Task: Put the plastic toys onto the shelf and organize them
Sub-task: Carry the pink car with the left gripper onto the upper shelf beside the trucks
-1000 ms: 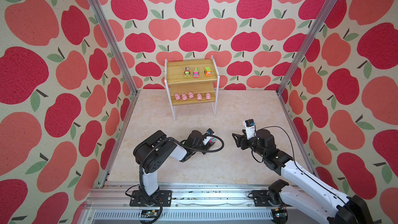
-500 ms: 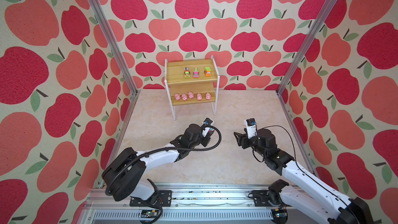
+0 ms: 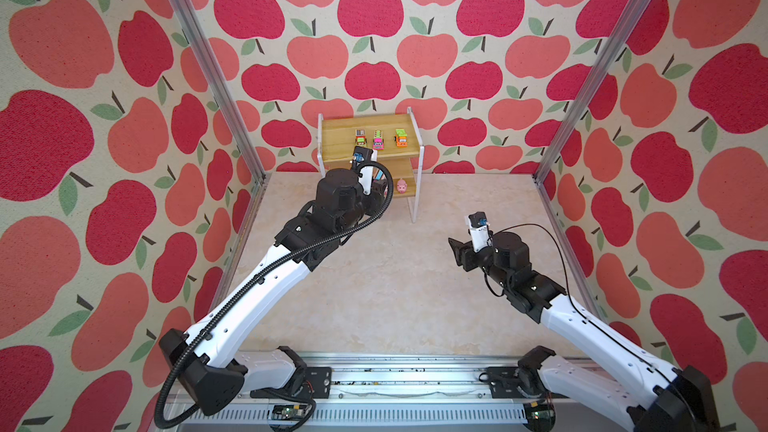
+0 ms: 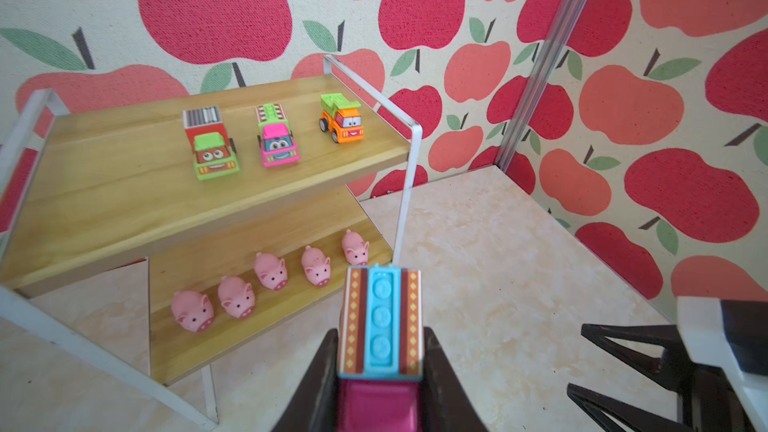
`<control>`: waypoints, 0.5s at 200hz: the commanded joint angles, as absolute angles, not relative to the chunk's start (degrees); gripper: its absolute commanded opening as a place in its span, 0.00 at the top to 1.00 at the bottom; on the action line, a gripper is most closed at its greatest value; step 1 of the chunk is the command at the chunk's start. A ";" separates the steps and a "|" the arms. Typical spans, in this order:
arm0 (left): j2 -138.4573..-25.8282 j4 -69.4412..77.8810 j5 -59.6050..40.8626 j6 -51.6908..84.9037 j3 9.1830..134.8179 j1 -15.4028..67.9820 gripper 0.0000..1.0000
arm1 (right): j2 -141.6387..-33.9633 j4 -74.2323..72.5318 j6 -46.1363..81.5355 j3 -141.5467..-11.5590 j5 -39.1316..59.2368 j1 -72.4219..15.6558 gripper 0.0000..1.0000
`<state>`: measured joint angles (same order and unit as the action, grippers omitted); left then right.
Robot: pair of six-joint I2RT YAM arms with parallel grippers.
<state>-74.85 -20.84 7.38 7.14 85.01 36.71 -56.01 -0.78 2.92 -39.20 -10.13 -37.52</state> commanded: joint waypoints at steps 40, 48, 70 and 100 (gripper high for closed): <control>-81.46 -31.68 11.22 7.56 98.45 30.22 0.71 | -57.86 -2.24 -8.01 -49.86 -16.36 -44.67 0.32; -82.16 -31.99 11.54 7.39 99.60 29.34 0.71 | -58.16 -2.80 -8.66 -50.90 -16.37 -45.22 0.32; -84.61 -32.54 11.36 6.77 102.58 26.92 0.71 | -58.62 -4.10 -9.21 -52.67 -15.73 -45.96 0.32; -89.16 -34.61 10.85 6.94 107.24 23.90 0.71 | -58.65 -3.91 -8.55 -53.90 -14.59 -46.23 0.32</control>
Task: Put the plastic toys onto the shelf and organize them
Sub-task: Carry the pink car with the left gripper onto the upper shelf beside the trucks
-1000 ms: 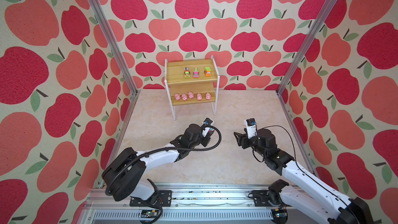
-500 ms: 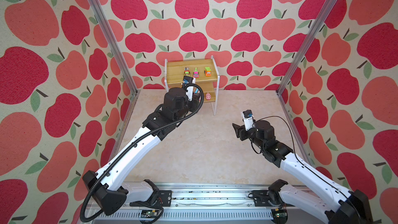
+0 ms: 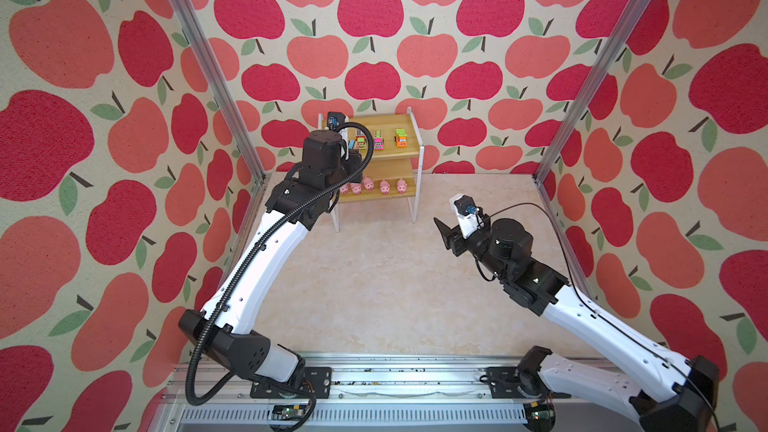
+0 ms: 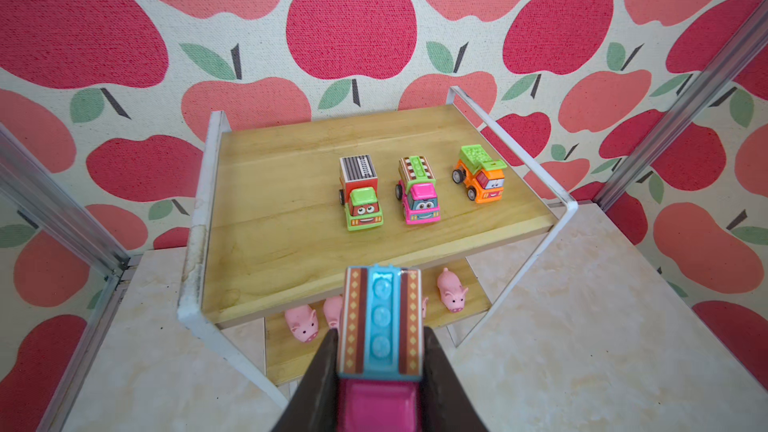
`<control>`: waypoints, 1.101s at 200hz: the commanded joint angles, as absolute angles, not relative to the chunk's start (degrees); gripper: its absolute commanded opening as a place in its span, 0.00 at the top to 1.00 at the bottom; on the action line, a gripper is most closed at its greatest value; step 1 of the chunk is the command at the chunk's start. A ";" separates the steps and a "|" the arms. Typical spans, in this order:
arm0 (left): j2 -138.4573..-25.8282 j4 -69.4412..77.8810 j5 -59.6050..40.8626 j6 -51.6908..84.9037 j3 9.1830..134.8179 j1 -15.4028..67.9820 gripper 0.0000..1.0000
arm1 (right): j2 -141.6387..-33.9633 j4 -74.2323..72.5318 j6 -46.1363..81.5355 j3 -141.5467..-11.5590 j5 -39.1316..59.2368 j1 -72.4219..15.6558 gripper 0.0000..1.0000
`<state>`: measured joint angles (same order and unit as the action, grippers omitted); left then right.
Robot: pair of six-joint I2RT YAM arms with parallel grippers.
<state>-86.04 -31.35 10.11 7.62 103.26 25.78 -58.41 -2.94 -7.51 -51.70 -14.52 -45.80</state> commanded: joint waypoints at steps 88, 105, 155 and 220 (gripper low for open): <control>-101.94 -36.21 12.00 8.26 119.25 19.01 0.71 | -55.81 -3.08 -4.26 -51.77 -11.79 -47.18 0.32; -104.24 -36.86 12.62 8.09 121.68 18.81 0.71 | -56.06 -3.16 -3.98 -51.63 -11.71 -47.54 0.32; -109.71 -38.27 14.22 8.44 127.66 18.63 0.70 | -56.34 -3.86 -3.93 -51.67 -11.44 -48.03 0.32; -115.07 -41.85 15.73 8.45 133.70 18.50 0.68 | -56.44 -4.81 -3.96 -50.76 -11.34 -48.07 0.32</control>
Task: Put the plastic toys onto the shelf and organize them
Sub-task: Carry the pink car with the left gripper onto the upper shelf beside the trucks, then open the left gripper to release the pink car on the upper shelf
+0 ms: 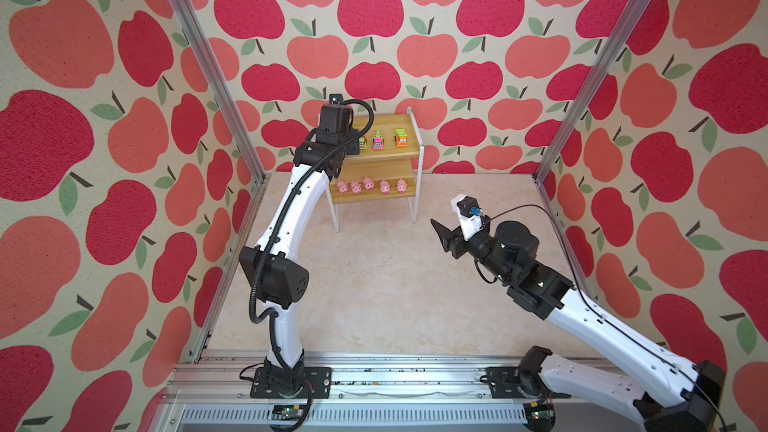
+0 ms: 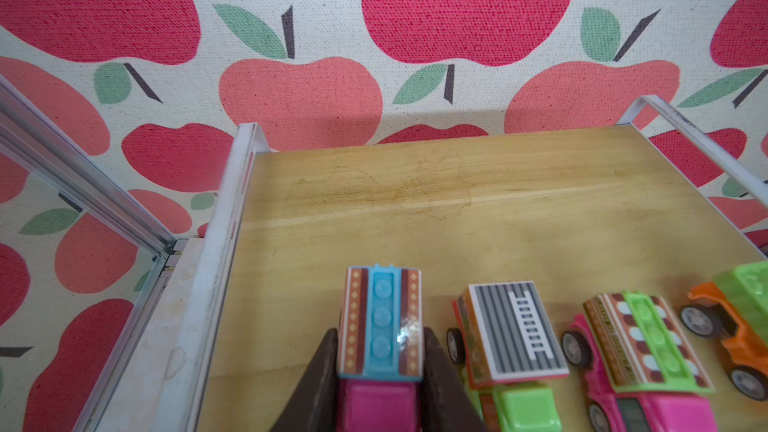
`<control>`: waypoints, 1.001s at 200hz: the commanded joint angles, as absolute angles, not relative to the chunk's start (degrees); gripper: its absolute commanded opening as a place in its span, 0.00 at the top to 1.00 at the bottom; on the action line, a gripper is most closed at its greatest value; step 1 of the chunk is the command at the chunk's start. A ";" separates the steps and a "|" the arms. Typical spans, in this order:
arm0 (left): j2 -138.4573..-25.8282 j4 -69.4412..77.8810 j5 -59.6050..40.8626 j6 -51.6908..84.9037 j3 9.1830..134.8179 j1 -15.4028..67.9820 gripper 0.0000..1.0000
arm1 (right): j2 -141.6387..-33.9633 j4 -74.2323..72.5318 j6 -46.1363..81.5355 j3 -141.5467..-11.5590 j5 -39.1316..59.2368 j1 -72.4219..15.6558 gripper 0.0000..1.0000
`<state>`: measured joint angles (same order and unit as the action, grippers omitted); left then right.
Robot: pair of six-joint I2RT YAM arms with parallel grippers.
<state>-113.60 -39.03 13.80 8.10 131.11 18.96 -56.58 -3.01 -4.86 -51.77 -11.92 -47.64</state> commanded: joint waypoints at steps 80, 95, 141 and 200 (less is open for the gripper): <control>-118.09 -46.19 16.95 8.40 143.57 18.37 0.38 | -57.91 -6.32 -4.48 -50.80 -11.44 -47.99 0.28; -118.47 -46.65 17.00 7.76 146.36 18.49 0.29 | -58.42 -6.42 -4.57 -51.18 -11.58 -47.99 0.27; -114.85 -46.84 16.68 5.97 149.47 17.91 0.09 | -59.91 -0.33 1.09 -53.87 -12.42 -40.37 0.07; -87.46 -31.57 10.61 9.84 106.53 11.29 0.01 | -57.11 -0.35 7.18 -42.53 -11.98 -18.12 0.01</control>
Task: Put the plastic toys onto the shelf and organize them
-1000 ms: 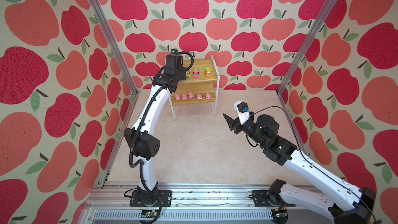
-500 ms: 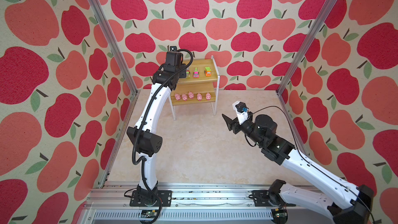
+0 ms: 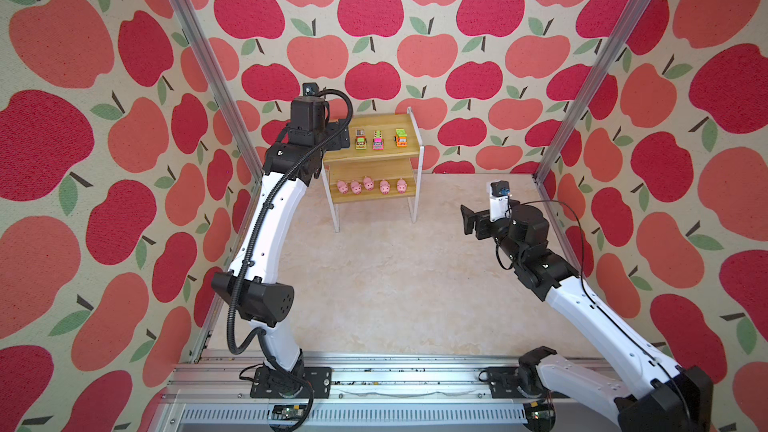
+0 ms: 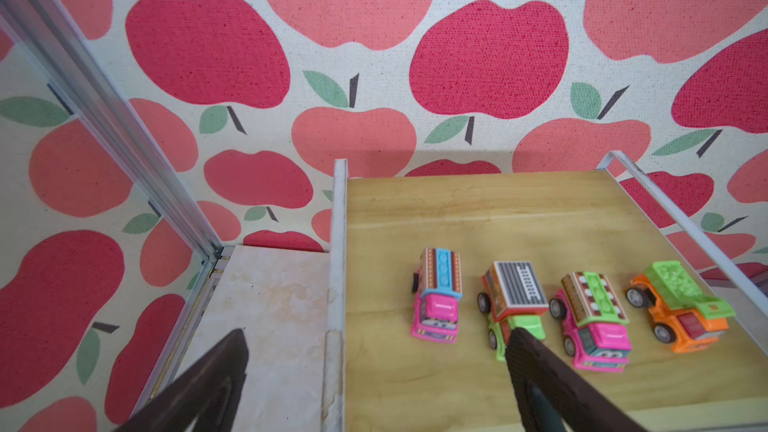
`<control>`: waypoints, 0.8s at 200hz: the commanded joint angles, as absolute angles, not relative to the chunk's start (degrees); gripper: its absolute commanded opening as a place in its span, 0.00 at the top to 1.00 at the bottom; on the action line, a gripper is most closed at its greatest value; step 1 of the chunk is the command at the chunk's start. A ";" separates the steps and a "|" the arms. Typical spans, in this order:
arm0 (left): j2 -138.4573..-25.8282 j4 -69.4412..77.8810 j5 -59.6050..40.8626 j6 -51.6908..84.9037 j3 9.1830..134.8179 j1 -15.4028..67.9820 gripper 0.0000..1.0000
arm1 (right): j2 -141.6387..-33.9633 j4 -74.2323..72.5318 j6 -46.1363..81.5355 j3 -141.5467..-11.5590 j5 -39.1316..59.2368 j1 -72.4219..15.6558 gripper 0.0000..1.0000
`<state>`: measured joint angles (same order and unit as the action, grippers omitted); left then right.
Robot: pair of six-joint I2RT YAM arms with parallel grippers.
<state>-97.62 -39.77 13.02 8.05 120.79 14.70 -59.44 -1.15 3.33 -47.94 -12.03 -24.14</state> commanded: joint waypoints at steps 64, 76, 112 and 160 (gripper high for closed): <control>-62.98 -4.32 6.85 11.12 54.61 2.49 0.01 | -58.36 -15.72 2.08 -24.96 -18.62 -10.55 0.01; -62.58 -0.98 7.72 9.85 49.61 1.99 0.01 | -59.41 -19.54 0.56 -23.63 -18.54 -10.24 0.01; -60.70 8.09 8.58 6.46 38.79 -0.06 0.01 | -65.12 -30.43 -3.63 -21.01 -17.66 -9.14 0.01; -67.01 22.55 8.17 4.33 30.67 -2.75 0.01 | -75.55 -46.05 -1.74 -18.12 -8.21 -3.79 0.01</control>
